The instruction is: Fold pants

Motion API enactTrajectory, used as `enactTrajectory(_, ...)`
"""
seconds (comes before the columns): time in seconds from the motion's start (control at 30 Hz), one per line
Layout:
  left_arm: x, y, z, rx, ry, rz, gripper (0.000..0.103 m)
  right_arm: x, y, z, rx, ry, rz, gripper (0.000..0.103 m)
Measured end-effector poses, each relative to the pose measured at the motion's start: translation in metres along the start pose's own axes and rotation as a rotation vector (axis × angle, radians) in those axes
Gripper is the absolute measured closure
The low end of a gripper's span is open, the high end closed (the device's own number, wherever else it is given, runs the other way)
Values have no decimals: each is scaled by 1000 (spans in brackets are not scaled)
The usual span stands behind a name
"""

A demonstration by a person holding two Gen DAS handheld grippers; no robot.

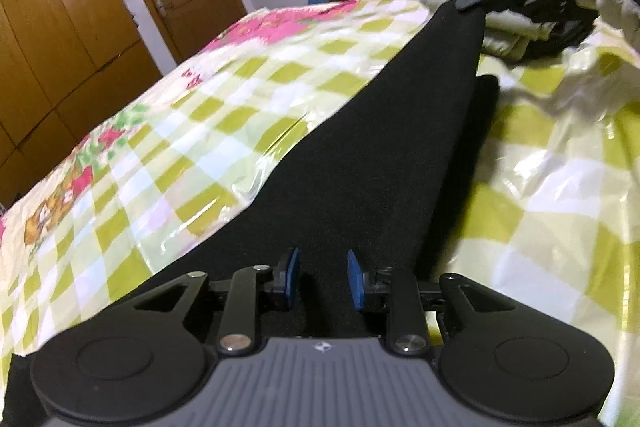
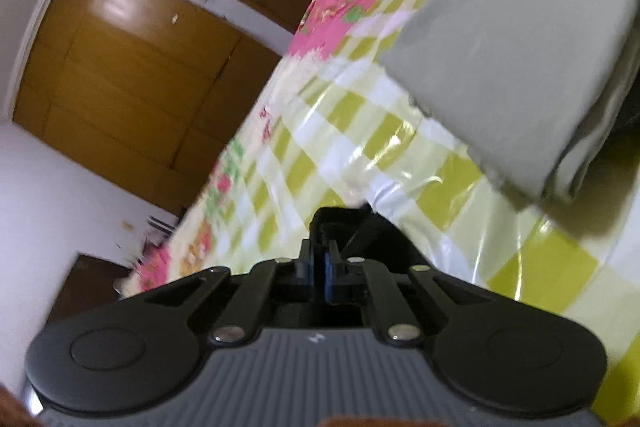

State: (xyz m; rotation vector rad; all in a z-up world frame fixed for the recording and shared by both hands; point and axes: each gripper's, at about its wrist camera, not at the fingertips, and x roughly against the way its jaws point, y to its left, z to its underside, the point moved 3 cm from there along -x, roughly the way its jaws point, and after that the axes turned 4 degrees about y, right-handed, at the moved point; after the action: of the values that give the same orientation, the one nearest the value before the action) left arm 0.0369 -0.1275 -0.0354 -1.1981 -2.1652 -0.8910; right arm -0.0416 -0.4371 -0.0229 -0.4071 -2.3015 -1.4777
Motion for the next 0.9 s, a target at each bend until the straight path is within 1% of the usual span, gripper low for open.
enactTrajectory(0.07, -3, -6, 2, -12, 17, 28, 60, -2, -6, 1, 3, 13, 26, 98)
enactTrajectory(0.13, -12, -14, 9, -36, 47, 33, 60, -13, -18, 7, 4, 46, 94, 96)
enactTrajectory(0.2, -15, -17, 11, -46, 57, 29, 60, -23, -30, 11, -9, 84, 175, 93)
enactTrajectory(0.23, -14, -16, 10, -42, 56, 33, 60, -22, -32, 13, 0, 88, 189, 92)
enactTrajectory(0.3, -11, -13, 9, -32, 49, 45, 60, -10, -27, 14, 8, 76, 187, 91)
enactTrajectory(0.33, -11, -11, 9, -31, 48, 48, 59, -4, -22, 14, 1, 82, 174, 85)
enactTrajectory(0.37, -12, -10, 9, -32, 46, 50, 58, 1, -17, 17, -6, 103, 150, 73)
enactTrajectory(0.4, -13, -10, 9, -30, 45, 50, 58, 3, -13, 19, -9, 123, 128, 67)
enactTrajectory(0.43, -13, -10, 9, -26, 45, 49, 58, 3, -8, 26, -8, 145, 104, 64)
enactTrajectory(0.47, -14, -10, 9, -21, 45, 49, 58, -1, -5, 35, -20, 180, 72, 64)
enactTrajectory(0.53, -13, -10, 7, -7, 41, 49, 58, -19, -2, 55, -55, 284, 23, 64)
enactTrajectory(0.6, -10, -9, 8, -1, 33, 48, 58, -37, -4, 74, -67, 318, 37, 64)
enactTrajectory(0.67, -7, -7, 9, 1, 31, 41, 57, -56, -10, 86, -103, 350, 31, 64)
enactTrajectory(0.7, -5, -5, 10, 12, 29, 38, 57, -61, -13, 89, -118, 340, 33, 64)
enactTrajectory(0.83, -1, 7, 15, 43, 24, 16, 57, -68, -14, 89, -174, 248, -48, 65)
enactTrajectory(0.9, -2, 15, 17, 63, 29, 1, 57, -65, -5, 90, -128, 200, -84, 65)
